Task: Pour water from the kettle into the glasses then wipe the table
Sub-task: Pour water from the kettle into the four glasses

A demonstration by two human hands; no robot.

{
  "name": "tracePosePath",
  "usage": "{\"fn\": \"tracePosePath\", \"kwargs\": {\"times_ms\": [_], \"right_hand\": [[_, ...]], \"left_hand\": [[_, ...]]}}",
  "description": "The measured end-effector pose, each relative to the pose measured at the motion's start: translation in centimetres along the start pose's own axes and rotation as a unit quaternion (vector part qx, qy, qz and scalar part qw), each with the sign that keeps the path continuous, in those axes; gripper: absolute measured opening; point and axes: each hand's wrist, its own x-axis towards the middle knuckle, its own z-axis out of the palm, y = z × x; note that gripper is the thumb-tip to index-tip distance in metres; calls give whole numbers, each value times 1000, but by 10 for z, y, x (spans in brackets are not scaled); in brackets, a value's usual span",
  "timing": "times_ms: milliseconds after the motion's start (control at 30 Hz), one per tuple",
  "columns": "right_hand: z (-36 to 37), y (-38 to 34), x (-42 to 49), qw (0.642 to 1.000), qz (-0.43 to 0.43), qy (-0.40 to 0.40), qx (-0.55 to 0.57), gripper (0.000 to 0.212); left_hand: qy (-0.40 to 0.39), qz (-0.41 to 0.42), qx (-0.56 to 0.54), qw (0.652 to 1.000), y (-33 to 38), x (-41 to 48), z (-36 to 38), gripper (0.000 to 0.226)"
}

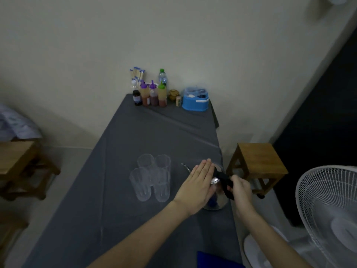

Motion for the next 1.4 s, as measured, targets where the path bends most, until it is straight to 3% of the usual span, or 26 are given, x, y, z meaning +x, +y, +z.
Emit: {"fn": "tracePosePath", "kwargs": {"times_ms": [200,433,567,733,1000,1167,1300,1400], "right_hand": [[9,-29,-24,996,-48,-24,-72,28],[22,-37,-41,990,-68,-37,-116,30],[27,-44,-49,985,-88,-44,-139,30],[29,-58,-52,973,-121,-48,-190,31],[33,-68,-52,964,-135,-36,-225,32],[37,-75,-52,953,-159,-41,-255,38],[38,-80,-47,947,-169,-48,-270,38],[37,-84,-45,940,-180,-64,-281,39]], "left_hand": [[0,-33,-99,995,-4,-23,-26,78],[-38,-29,-109,993,-23,-41,-40,62],[-44,-29,-138,989,-29,-46,-45,63],[-49,-47,-182,981,-27,-49,-52,83],[-38,-65,-219,973,-29,-47,-54,64],[-29,-78,-228,970,-31,-46,-52,66],[-28,-88,-255,962,-30,-45,-53,92],[-15,-99,-263,959,-30,-43,-49,80]]}}
